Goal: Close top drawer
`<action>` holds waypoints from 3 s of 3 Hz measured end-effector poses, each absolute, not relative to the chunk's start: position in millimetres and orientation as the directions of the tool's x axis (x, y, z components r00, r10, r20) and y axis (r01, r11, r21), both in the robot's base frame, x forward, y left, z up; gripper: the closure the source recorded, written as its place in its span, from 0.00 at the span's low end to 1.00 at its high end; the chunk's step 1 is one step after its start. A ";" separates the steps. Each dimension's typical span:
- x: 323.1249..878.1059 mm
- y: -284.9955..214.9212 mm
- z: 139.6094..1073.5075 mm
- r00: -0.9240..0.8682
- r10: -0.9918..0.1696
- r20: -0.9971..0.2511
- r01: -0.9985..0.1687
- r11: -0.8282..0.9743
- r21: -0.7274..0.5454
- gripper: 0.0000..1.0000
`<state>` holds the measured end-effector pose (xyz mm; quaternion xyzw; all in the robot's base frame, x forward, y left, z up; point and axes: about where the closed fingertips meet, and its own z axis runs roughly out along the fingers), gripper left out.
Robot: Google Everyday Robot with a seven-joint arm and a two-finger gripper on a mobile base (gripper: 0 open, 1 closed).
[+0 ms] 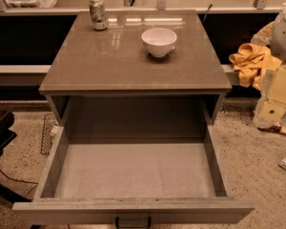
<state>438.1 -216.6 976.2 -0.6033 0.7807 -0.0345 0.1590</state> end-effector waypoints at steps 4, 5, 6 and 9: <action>349.5 -259.0 879.6 -0.254 -0.903 -0.347 -0.897 0.354 -0.263 0.24; 310.3 -259.6 828.5 -0.286 -0.873 -0.395 -0.880 0.403 -0.253 0.48; 262.3 -253.3 771.0 -0.326 -0.838 -0.437 -0.879 0.439 -0.186 0.71; 208.8 -233.7 709.1 -0.365 -0.795 -0.484 -0.887 0.455 -0.080 1.00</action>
Offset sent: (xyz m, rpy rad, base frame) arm -0.0268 -0.0241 -0.0492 0.0610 0.0485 -0.0344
